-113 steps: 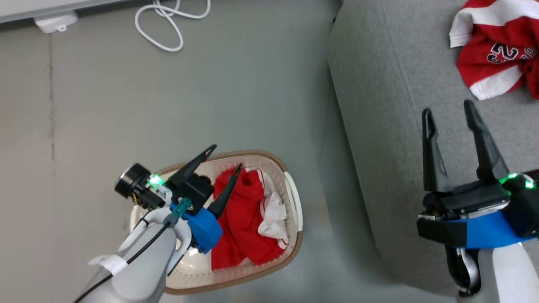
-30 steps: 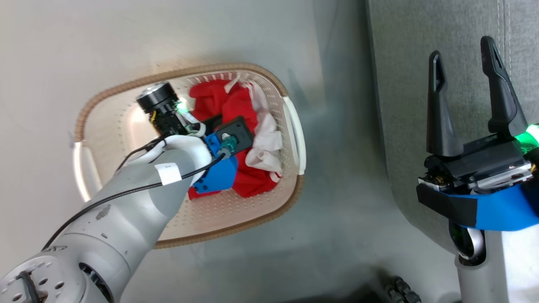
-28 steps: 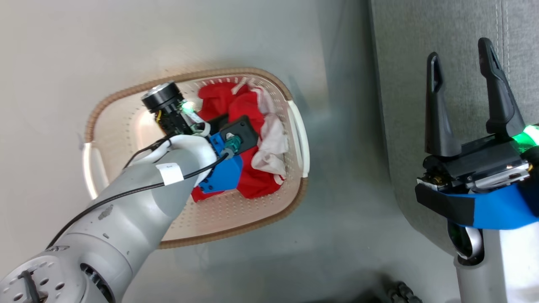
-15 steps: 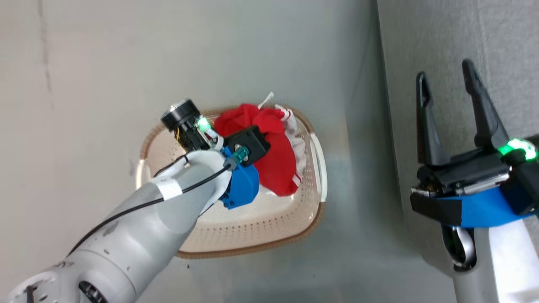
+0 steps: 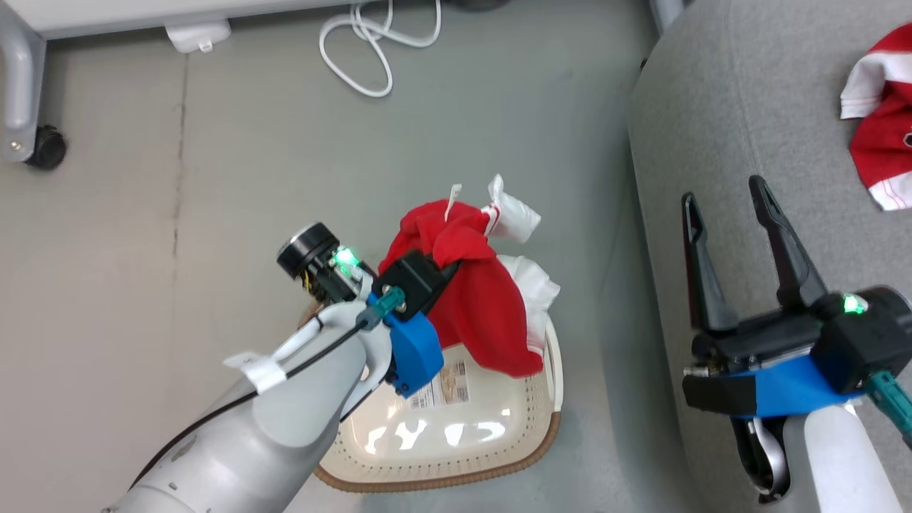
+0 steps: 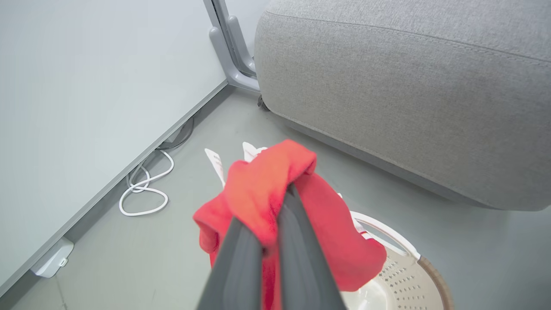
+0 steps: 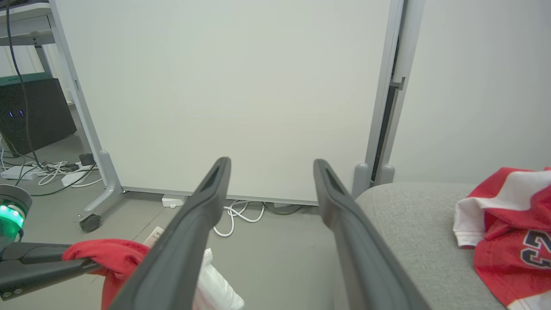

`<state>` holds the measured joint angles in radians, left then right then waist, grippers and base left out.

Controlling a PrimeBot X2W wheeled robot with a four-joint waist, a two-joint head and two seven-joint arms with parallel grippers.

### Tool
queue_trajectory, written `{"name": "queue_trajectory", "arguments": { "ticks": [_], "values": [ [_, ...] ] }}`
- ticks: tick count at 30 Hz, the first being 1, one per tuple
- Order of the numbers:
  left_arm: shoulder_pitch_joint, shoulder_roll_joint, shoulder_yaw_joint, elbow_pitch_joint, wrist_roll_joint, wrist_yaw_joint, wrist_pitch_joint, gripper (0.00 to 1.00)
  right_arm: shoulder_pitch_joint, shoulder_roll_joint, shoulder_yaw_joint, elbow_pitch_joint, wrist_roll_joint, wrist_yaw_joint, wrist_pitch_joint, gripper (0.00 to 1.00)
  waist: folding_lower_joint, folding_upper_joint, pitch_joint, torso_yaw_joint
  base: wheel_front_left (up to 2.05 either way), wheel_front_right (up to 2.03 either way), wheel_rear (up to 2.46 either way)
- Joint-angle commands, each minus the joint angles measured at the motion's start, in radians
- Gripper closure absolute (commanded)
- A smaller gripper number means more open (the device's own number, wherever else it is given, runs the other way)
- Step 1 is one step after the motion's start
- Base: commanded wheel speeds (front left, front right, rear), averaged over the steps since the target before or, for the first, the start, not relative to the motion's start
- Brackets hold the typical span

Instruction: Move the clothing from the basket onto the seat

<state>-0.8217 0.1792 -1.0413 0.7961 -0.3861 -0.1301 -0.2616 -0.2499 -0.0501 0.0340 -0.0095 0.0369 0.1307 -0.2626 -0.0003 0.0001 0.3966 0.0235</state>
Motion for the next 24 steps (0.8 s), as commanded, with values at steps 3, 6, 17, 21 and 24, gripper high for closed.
{"name": "queue_trajectory", "arguments": {
  "ticks": [3, 6, 17, 21, 24],
  "values": [
    [0.04, 0.013, 0.045, -0.039, 0.017, -0.001, -0.005, 1.0, 0.031, -0.001, 0.002, 0.013, 0.006, 0.0, -0.003, 0.0, 0.0003, -0.0001, -0.071, -0.012, 0.0, 0.0, 0.0],
    [0.07, 0.023, 0.078, -0.075, 0.029, -0.001, -0.005, 1.0, 0.055, -0.001, 0.006, 0.025, 0.013, 0.0, -0.003, 0.0, 0.0003, -0.0001, -0.119, -0.008, 0.0, 0.0, 0.0],
    [0.135, 0.037, 0.198, -0.252, 0.088, -0.001, -0.005, 1.0, 0.124, -0.001, 0.006, 0.04, 0.038, 0.0, -0.003, 0.0, 0.0003, -0.0001, -0.232, 0.011, 0.0, 0.0, 0.0],
    [0.146, 0.031, 0.236, -0.317, 0.105, -0.001, -0.005, 1.0, 0.139, -0.001, 0.011, 0.037, 0.044, 0.0, -0.003, 0.0, 0.0003, -0.0001, -0.258, 0.016, 0.0, 0.0, 0.0],
    [0.152, 0.028, 0.256, -0.36, 0.115, -0.001, -0.005, 1.0, 0.144, -0.001, 0.014, 0.039, 0.052, 0.0, -0.003, 0.0, 0.0003, -0.0001, -0.278, 0.018, 0.0, 0.0, 0.0]
  ]
}}
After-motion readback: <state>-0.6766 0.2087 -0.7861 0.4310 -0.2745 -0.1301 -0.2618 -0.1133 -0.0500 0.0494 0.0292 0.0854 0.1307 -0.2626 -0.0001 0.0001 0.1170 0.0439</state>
